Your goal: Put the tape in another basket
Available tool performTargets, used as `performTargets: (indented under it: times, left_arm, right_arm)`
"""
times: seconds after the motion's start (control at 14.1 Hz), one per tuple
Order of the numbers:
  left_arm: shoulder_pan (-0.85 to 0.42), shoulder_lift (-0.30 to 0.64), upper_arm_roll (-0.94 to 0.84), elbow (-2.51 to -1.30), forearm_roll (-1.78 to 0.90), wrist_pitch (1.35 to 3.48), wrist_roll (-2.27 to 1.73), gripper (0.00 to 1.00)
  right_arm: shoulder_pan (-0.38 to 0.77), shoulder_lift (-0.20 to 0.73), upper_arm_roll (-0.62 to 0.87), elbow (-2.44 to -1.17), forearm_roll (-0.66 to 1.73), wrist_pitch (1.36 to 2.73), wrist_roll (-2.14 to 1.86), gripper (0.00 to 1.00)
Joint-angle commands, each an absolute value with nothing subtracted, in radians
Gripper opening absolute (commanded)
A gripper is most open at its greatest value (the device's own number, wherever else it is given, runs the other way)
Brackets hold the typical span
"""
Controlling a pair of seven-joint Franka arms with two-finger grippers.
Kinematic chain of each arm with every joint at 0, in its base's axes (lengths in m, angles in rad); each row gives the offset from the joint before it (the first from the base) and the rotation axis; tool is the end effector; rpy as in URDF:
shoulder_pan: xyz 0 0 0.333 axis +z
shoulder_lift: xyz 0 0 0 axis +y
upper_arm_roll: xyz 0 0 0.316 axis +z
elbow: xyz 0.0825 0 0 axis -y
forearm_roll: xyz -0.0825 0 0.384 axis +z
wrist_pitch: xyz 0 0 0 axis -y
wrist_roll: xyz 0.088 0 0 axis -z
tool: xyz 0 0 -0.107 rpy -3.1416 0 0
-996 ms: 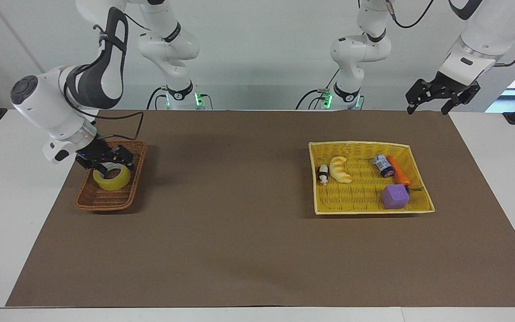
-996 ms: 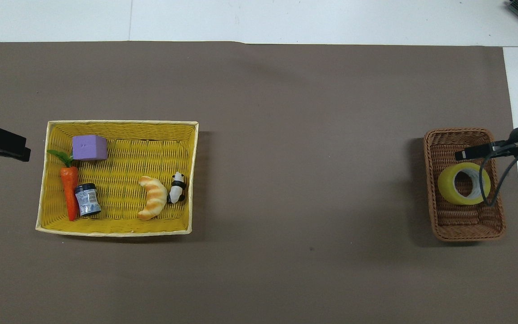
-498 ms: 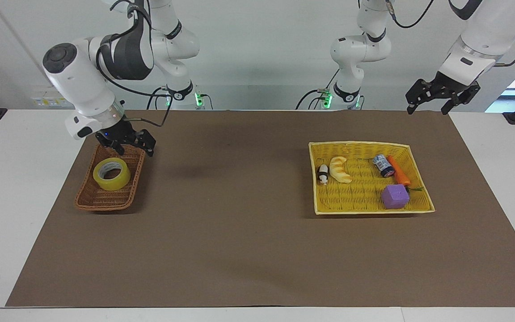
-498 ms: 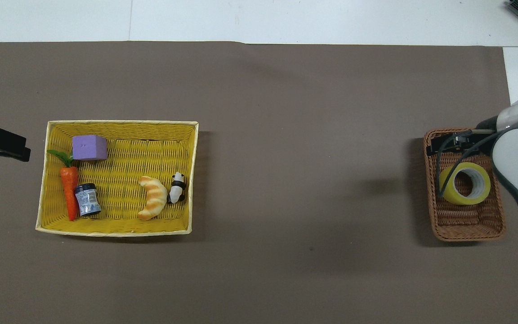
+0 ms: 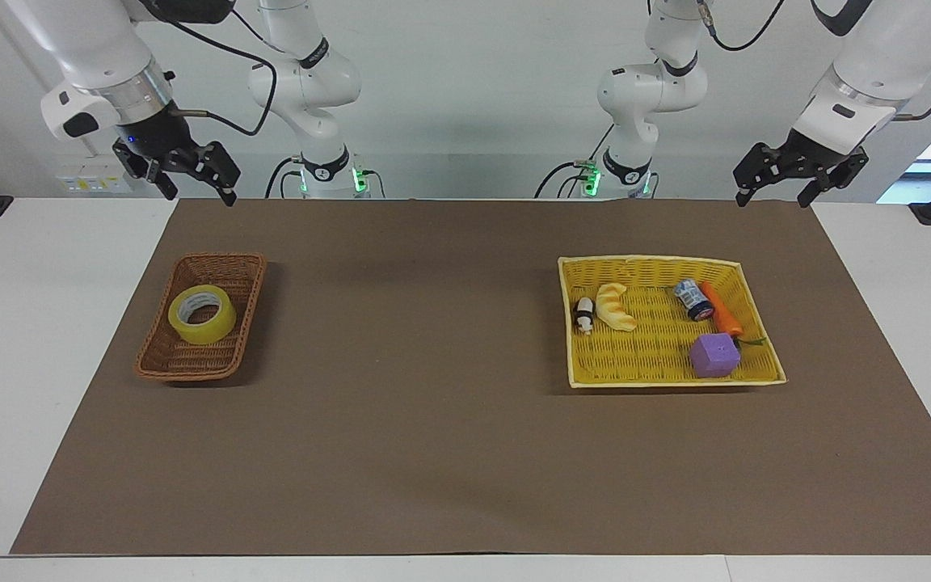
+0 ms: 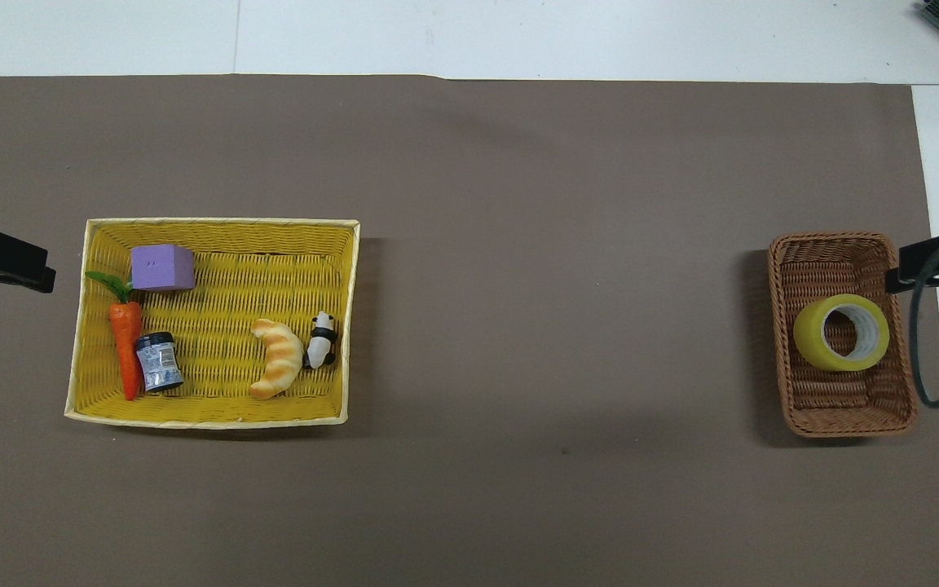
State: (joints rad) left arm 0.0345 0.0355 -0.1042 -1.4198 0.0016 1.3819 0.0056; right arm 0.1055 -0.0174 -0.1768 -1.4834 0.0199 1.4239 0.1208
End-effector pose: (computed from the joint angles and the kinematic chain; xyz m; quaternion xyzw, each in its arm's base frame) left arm 0.5442 -0.0366 0.6590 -0.9986 0.0375 0.0366 0.0001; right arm 0.5325 -0.0367 0.6619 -0.9952 0.0946 0.0215 0.0109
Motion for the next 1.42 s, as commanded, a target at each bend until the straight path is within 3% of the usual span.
performTargets:
  times: [0.0, 0.43, 1.35]
  left_arm:
    - [0.048, 0.015, -0.110, -1.447, -0.003, 1.402, 0.012, 1.00]
    - [0.048, 0.015, -0.110, -1.447, -0.003, 1.401, 0.014, 1.00]
    - [0.048, 0.015, -0.110, -1.447, -0.003, 1.402, 0.014, 1.00]
  right_arm:
    - [0.097, -0.069, -0.170, -1.468, -0.027, 1.398, 0.138, 1.00]
    - [0.097, -0.141, -0.163, -1.549, -0.034, 1.404, 0.094, 1.00]
    - [0.106, -0.141, -0.158, -1.586, -0.032, 1.463, 0.049, 1.00]
